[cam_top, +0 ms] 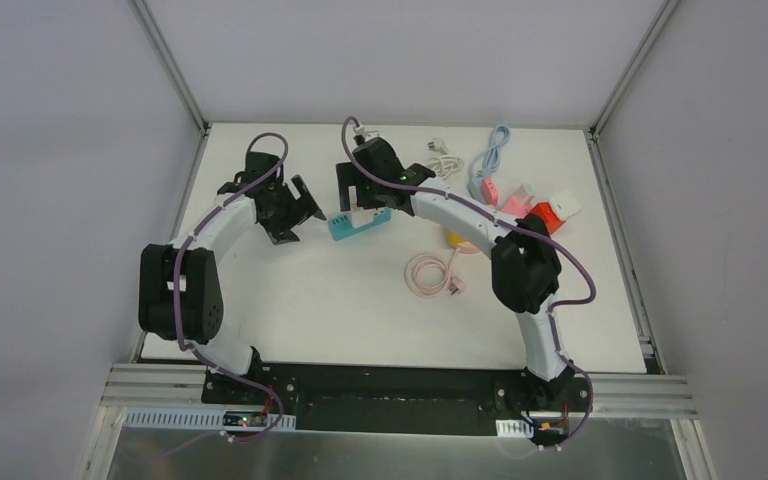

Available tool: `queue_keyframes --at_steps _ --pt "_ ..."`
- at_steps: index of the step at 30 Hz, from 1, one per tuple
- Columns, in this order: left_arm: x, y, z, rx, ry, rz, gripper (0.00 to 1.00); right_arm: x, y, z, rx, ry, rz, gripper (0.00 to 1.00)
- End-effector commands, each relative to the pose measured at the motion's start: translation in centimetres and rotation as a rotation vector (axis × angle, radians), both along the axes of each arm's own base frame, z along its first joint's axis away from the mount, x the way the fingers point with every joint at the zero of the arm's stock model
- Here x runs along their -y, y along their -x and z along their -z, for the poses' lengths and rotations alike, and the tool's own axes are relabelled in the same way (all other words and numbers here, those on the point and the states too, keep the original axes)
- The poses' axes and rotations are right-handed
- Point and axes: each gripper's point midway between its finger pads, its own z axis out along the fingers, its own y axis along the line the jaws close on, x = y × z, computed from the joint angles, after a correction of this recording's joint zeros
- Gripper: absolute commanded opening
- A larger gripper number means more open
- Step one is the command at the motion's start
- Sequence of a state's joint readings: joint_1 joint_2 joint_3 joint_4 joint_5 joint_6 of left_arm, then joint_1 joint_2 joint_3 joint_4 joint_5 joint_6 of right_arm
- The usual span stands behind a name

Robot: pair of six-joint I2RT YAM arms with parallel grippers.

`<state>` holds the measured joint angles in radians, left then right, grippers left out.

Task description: Pull the plug off the socket

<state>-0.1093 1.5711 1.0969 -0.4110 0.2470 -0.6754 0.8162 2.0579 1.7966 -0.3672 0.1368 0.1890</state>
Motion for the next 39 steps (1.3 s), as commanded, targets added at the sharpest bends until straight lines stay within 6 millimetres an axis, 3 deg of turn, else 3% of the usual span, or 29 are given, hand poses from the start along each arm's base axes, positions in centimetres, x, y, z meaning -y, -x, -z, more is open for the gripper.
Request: queue_keyframes --at_steps 1,9,14,17,21,25,32,35,39 --pt "1.5 -0.4 -0.6 -0.035 0.104 -0.010 0.85 1.0 -1.4 0.6 -0.024 0.079 0.054 0.93" --pt "2.8 -0.4 1.8 -0.134 0.176 0.011 0.78 -0.3 -1.6 3.1 -0.040 0.082 -0.008 0.82" --pt "3.3 -1.1 2.6 -0.155 0.199 0.016 0.75 -0.5 -2.0 3.9 0.015 0.078 -0.037 0.62" --pt "3.6 -1.6 2.9 -0.158 0.219 0.015 0.73 -0.4 -1.6 4.7 0.041 0.087 -0.055 0.54" --pt "4.1 -1.9 3.4 -0.168 0.247 0.009 0.70 0.2 -0.3 6.3 0.072 0.123 -0.070 0.52" --pt "4.0 -1.8 4.0 -0.180 0.238 0.005 0.68 0.0 -0.3 5.4 0.070 0.098 -0.047 0.54" --pt "3.8 -1.9 5.1 -0.206 0.226 -0.005 0.64 -1.1 -1.9 2.7 0.077 0.068 0.000 0.88" --pt "3.7 -2.0 5.1 -0.205 0.218 -0.003 0.64 -1.4 -2.6 1.8 0.082 0.047 0.008 0.90" --pt "3.7 -2.1 5.2 -0.205 0.216 -0.003 0.63 -1.6 -3.0 2.3 0.049 0.030 -0.030 0.87"
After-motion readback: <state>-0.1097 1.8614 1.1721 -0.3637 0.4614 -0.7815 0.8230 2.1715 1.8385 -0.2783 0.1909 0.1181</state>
